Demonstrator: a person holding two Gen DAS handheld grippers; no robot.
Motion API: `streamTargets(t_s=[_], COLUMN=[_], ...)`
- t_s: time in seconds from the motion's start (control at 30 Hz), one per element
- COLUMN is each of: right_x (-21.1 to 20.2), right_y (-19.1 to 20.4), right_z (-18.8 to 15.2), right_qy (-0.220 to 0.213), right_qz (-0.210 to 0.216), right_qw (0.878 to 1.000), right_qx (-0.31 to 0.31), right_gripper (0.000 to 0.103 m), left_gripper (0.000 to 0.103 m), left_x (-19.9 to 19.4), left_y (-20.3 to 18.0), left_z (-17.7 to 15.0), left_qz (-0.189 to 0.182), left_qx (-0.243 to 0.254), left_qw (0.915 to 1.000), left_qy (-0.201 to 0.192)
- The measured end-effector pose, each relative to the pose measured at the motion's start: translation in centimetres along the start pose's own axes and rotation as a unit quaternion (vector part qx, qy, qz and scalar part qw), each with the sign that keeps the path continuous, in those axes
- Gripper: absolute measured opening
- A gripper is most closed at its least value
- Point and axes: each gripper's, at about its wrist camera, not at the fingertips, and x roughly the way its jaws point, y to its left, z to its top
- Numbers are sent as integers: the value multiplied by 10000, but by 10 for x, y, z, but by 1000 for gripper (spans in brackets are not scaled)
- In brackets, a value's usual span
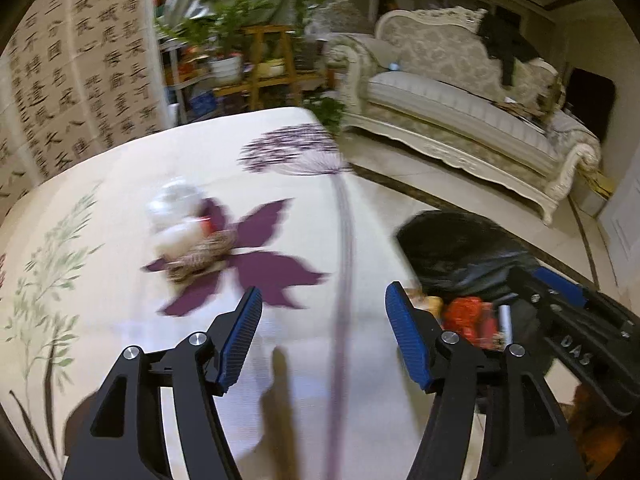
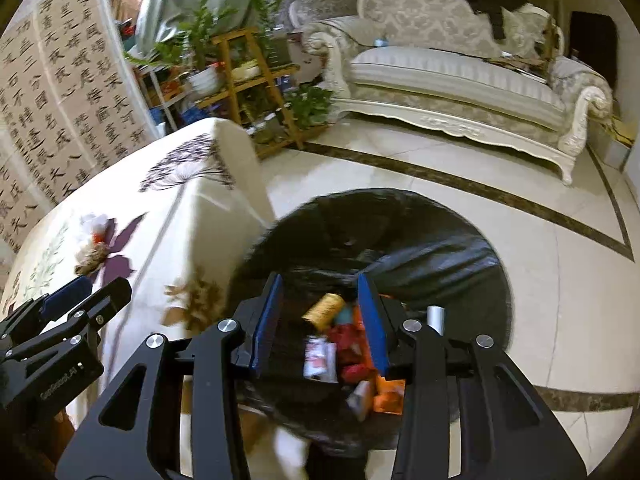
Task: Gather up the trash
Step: 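Move both tools back to the bed, right tool toward the twine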
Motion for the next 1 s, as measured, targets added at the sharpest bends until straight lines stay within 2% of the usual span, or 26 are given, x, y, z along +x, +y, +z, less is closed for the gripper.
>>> streamTargets(t_s=[0.27,0.47,0.57,0.8,1.0], right_x=[11,21,27,41,52], right_y=[75,132,157,193,204], right_z=[6,6,6,4,8], right_qy=[110,262,340,544,646], right_qz=[538,912,1036,1174,1127], right_qw=[9967,9905,9873,9829,9830], right_qx=[-593,-993,-1155,-1310,-1298], right_gripper=[39,40,47,47,49], left_gripper=[63,63,63,63,63], left_x=[-7,-12,-11,-8,-8], left_y=[69,110,127,154,164], left_z=[-4,-5,-5,-10,-9], left_qz=[593,906,974,1077,1026], left_qx=[-419,-643,-712,-841,-991], left_qw=[9974,9938,9927,9906,9898], left_qy=[-24,-73,-79,-20,-3])
